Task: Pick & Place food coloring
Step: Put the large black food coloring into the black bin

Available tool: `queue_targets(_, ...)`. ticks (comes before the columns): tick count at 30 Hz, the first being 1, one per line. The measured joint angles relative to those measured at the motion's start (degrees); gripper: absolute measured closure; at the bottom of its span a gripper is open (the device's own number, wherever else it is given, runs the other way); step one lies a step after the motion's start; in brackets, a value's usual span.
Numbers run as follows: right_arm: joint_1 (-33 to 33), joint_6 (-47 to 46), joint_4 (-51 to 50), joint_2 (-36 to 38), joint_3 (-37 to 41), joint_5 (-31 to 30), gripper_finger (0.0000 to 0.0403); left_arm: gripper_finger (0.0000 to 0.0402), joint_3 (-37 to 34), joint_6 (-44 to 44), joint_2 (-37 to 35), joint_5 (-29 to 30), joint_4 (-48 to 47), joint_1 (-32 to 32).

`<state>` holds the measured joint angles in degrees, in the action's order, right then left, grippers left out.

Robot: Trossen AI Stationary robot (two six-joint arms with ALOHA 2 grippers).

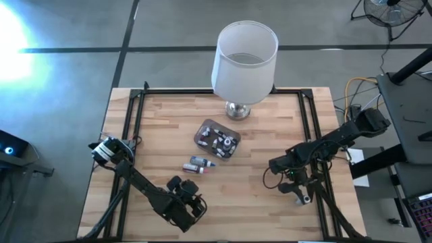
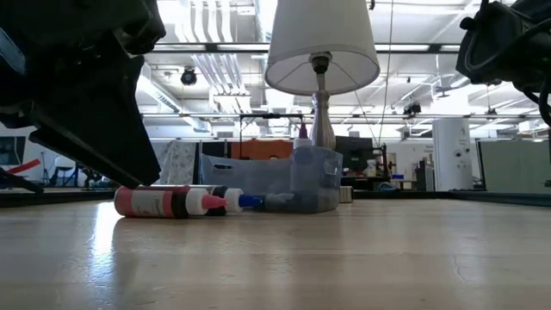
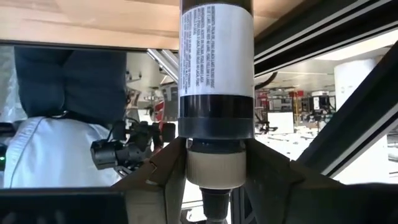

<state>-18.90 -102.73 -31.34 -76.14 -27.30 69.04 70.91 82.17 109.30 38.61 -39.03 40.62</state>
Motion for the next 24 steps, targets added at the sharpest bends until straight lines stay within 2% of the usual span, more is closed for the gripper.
queue_targets(9, 0.0, 2.7, 0.1, 0.0, -0.1, -2.4, 0.0238, 0.0191, 0.0, 0.0, 0.0, -0.1, -0.5, 0.0)
queue_targets(16, -0.1, 6.4, -0.4, 1.1, -1.6, -8.9, 0.021, 0.0191, 0.0, 0.0, 0.0, -0.5, -0.5, 0.0)
queue_targets(19, -1.2, 8.5, -4.4, 2.8, -3.5, -12.8, 0.0198, 0.0191, 0.0, 0.1, -0.1, -0.8, -0.5, 0.0)
queue_targets(24, -3.3, 13.2, -19.5, 6.4, -7.9, -26.5, 0.0179, 0.0191, 0.1, 0.1, -0.5, -1.4, -0.4, -0.1)
